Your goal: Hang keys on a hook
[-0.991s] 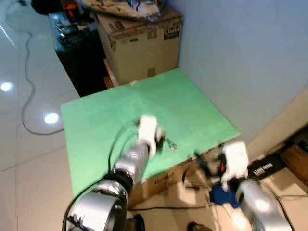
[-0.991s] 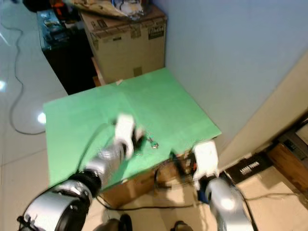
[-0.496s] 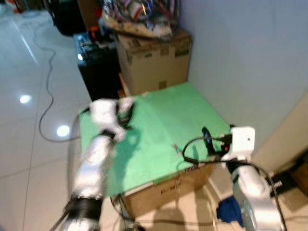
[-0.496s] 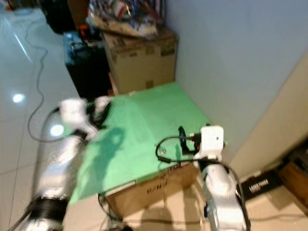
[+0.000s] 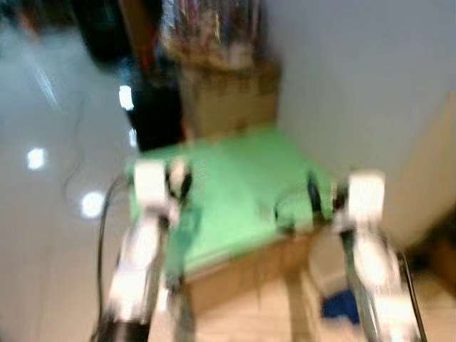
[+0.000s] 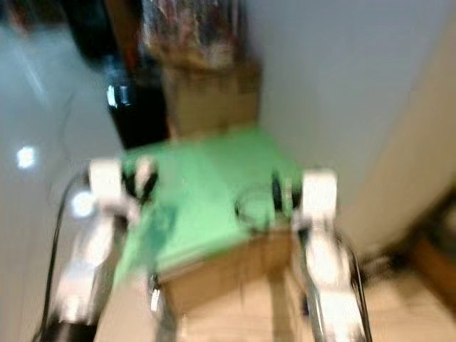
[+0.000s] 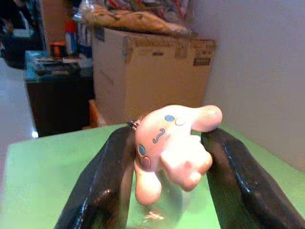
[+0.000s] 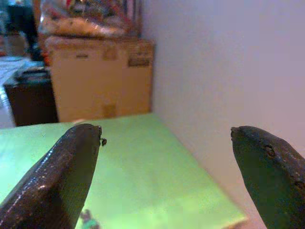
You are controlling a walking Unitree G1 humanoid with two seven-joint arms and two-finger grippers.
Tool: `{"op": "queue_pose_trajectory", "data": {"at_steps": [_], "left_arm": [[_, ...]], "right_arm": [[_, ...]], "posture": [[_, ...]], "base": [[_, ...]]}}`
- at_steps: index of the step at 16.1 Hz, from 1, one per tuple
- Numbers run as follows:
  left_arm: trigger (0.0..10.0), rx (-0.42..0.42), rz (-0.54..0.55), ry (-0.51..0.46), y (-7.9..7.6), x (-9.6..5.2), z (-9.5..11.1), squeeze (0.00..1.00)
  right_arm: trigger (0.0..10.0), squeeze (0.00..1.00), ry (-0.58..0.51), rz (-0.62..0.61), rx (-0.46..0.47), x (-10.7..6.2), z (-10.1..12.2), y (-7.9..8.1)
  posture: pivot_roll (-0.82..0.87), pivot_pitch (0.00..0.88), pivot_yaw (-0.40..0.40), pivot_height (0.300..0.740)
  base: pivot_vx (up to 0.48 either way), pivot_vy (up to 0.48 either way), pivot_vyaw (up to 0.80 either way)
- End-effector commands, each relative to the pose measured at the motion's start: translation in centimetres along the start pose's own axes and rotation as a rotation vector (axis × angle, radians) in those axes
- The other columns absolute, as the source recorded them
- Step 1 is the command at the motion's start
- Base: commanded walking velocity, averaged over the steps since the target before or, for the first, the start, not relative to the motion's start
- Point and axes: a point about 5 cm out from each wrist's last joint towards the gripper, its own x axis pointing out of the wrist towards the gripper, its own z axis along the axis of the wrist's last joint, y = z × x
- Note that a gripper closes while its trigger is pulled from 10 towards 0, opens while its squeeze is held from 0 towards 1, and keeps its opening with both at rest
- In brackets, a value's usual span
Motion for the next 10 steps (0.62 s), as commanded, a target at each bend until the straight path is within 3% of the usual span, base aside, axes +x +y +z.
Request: {"op": "queue_pose_trajectory", "data": {"at_steps": [1,2,4,7,10], "left_arm": [[10.0,0.058,0.024,-0.076,0.3,-0.2,1.3,0.00],[10.0,0.063,0.026,-0.080,0.2,-0.4,1.4,0.00],[10.0,0.043,0.025,-0.040,0.2,-0.8,0.9,0.00],[10.0,0.034,0.036,-0.009,0.0,-0.9,0.5,0.00],[10.0,0.029,0.031,0.015,-0.7,-0.5,0.4,0.00]], "right_arm": [[10.0,0.00,-0.110,0.002,-0.066,0.1,1.7,-0.1],[10.0,0.00,-0.118,0.008,-0.064,-0.2,1.7,0.0],[10.0,0.00,-0.025,0.007,0.012,-1.0,0.0,-0.1],[10.0,0.00,0.045,0.029,0.049,-1.2,-1.5,0.3],[10.0,0.00,0.071,0.042,0.066,-0.7,-1.9,0.5]], "posture": [[-0.06,0.000,0.090,0.736],[-0.05,0.000,0.088,0.736],[-0.05,0.000,0.086,0.736],[-0.04,0.000,0.082,0.736],[-0.02,0.002,0.076,0.736]], "base": [[0.000,0.000,0.00],[0.000,0.000,0.00],[0.000,0.000,0.00],[0.000,0.000,0.00],[-0.301,0.000,0.00]]}}
